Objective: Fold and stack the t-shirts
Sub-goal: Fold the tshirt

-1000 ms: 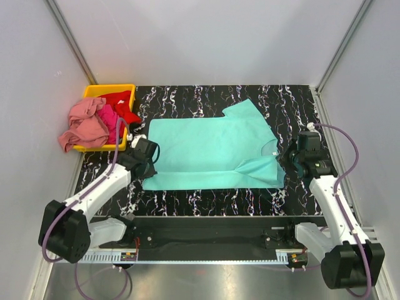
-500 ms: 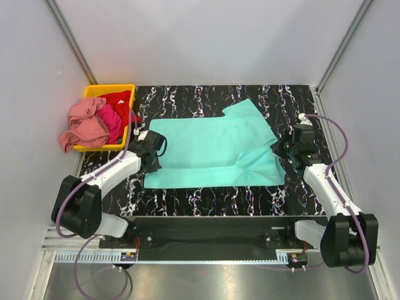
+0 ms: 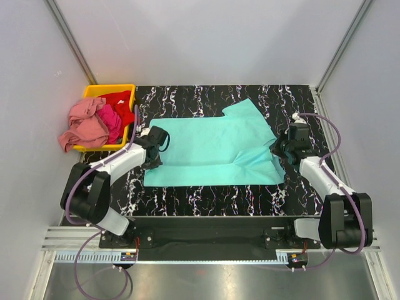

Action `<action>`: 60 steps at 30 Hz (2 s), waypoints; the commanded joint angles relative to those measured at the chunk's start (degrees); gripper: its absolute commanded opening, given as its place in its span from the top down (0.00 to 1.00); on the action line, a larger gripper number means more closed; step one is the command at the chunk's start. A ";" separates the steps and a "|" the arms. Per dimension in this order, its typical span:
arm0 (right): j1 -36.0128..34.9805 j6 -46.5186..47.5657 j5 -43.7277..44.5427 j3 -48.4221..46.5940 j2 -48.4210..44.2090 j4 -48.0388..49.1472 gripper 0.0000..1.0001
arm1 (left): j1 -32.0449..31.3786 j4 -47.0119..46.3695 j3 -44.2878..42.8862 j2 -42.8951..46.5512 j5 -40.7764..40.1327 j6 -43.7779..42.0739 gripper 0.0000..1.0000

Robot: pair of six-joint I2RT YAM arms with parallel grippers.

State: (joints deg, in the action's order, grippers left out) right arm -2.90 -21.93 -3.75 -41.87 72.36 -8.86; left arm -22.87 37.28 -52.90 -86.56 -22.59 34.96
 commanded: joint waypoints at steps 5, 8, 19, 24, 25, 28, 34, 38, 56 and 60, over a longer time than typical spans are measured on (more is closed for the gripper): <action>-0.27 2.77 0.94 -3.40 4.02 3.41 1.00 | 0.81 -1.24 -2.29 -1.76 -2.46 -0.15 0.96; -0.27 2.95 -0.20 -3.57 4.89 5.07 1.00 | 1.08 -0.98 -3.43 -2.99 -2.55 -0.33 0.94; -0.27 3.83 -8.11 -6.74 9.91 6.23 0.99 | 1.69 2.18 -6.15 -3.26 -7.11 1.25 0.51; -0.27 4.36 -8.12 -6.56 9.47 6.23 0.99 | -0.14 4.12 -8.87 0.08 -8.96 0.55 0.48; -0.27 4.36 -8.20 -6.65 9.38 6.23 0.99 | -0.85 4.12 -8.97 0.52 -8.88 0.55 0.48; -0.18 4.35 -8.12 -6.91 9.21 6.23 0.99 | -3.40 0.44 -7.13 2.36 -4.42 0.20 0.46; -0.27 6.02 -5.84 -7.96 9.03 5.44 1.00 | -3.41 -0.37 -5.01 -4.30 -3.14 4.23 0.46; -0.27 6.38 -4.42 -7.18 9.20 7.62 1.00 | -3.49 1.05 -4.93 -8.80 -6.24 5.38 0.46; -0.18 13.31 -5.47 -10.69 16.84 12.03 0.97 | -3.32 -0.28 -2.55 -10.99 -9.49 6.61 0.45; -0.27 14.90 -7.58 -13.85 20.10 9.13 0.87 | -3.32 0.43 -3.25 -10.38 -9.67 6.61 0.44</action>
State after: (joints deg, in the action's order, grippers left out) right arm -2.90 -9.76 -10.22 -51.90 90.54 0.23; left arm -26.50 37.58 -56.10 -96.62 -29.80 40.62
